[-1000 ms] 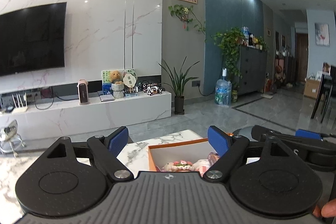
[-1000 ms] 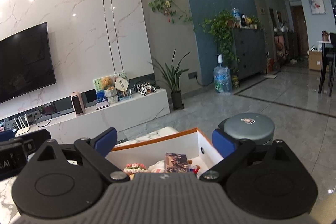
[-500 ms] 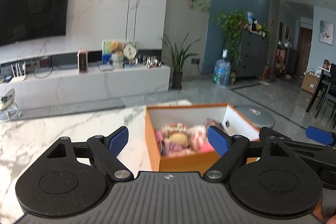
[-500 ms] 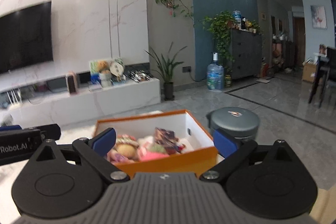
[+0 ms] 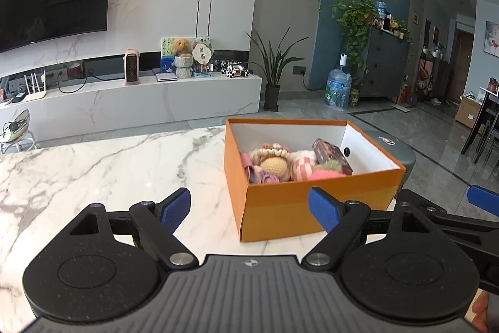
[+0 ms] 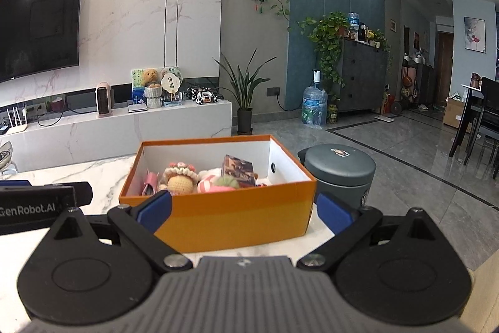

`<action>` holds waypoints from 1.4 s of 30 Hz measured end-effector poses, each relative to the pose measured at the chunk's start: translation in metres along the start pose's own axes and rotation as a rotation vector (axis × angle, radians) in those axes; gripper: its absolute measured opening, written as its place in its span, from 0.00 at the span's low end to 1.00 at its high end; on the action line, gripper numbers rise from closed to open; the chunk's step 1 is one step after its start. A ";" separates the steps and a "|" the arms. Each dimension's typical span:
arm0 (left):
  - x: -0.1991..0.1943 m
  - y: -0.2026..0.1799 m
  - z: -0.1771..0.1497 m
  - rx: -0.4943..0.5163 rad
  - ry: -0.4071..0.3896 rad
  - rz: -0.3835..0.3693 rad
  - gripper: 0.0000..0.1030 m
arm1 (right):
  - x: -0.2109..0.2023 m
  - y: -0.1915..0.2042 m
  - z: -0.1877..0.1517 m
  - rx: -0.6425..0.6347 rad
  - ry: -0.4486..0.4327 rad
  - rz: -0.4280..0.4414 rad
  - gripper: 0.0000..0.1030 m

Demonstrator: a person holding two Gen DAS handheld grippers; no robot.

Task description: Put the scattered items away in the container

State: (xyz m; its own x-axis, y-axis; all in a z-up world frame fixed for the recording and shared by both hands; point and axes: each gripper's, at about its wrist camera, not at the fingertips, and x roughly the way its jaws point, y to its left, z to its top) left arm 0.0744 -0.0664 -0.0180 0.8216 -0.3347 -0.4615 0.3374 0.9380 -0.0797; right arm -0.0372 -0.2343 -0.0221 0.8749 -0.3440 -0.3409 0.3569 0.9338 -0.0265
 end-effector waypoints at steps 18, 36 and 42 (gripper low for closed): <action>-0.013 -0.005 -0.014 0.011 0.022 0.039 0.95 | -0.018 0.006 -0.018 0.017 0.005 -0.018 0.97; -0.012 -0.023 -0.015 0.043 0.051 0.070 0.95 | -0.017 -0.006 -0.024 0.061 0.034 -0.030 0.97; -0.011 -0.025 -0.014 0.041 0.064 0.076 0.95 | -0.014 -0.007 -0.025 0.070 0.046 -0.032 0.97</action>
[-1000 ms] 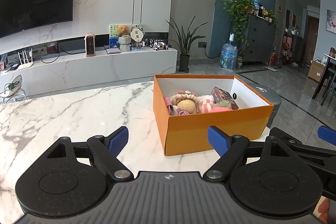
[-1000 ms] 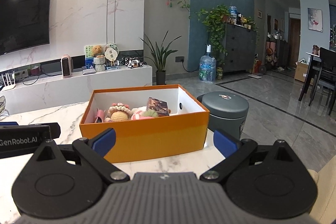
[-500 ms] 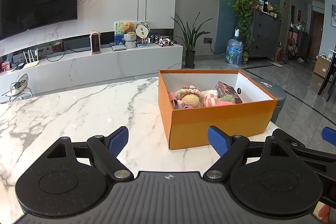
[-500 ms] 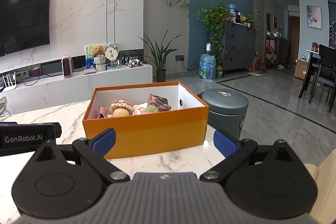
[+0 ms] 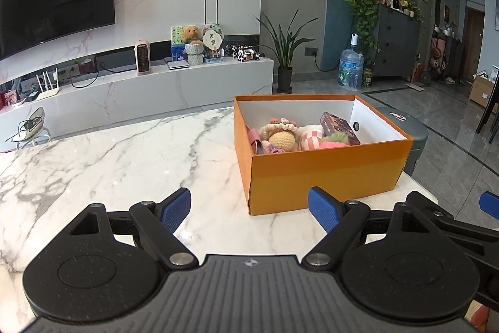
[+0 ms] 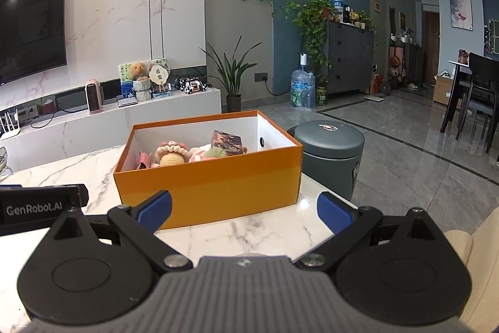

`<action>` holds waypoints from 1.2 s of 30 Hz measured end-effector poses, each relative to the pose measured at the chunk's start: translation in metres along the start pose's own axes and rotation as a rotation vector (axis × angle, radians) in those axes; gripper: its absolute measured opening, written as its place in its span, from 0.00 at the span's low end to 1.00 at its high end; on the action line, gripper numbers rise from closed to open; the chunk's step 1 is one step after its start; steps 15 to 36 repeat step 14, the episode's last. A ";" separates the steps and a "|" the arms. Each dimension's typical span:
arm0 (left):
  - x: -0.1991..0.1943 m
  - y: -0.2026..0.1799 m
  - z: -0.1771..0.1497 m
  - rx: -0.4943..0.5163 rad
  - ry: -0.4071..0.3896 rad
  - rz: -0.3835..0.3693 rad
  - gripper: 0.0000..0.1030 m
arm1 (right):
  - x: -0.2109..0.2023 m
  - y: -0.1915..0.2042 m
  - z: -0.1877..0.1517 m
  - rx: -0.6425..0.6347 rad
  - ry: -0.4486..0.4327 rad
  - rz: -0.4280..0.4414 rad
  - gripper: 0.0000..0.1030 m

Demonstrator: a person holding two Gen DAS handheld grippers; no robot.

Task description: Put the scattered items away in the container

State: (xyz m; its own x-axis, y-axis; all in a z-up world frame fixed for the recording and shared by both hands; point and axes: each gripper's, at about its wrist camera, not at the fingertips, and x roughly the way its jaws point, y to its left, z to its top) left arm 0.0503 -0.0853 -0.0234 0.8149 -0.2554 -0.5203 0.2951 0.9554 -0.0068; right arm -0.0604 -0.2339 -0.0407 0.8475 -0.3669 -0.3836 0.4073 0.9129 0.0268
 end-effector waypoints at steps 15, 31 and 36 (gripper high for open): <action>-0.002 0.001 0.001 0.006 -0.004 0.012 0.94 | 0.000 -0.001 -0.001 0.008 0.002 0.006 0.97; -0.002 0.001 0.001 0.006 -0.004 0.012 0.94 | 0.000 -0.001 -0.001 0.008 0.002 0.006 0.97; -0.002 0.001 0.001 0.006 -0.004 0.012 0.94 | 0.000 -0.001 -0.001 0.008 0.002 0.006 0.97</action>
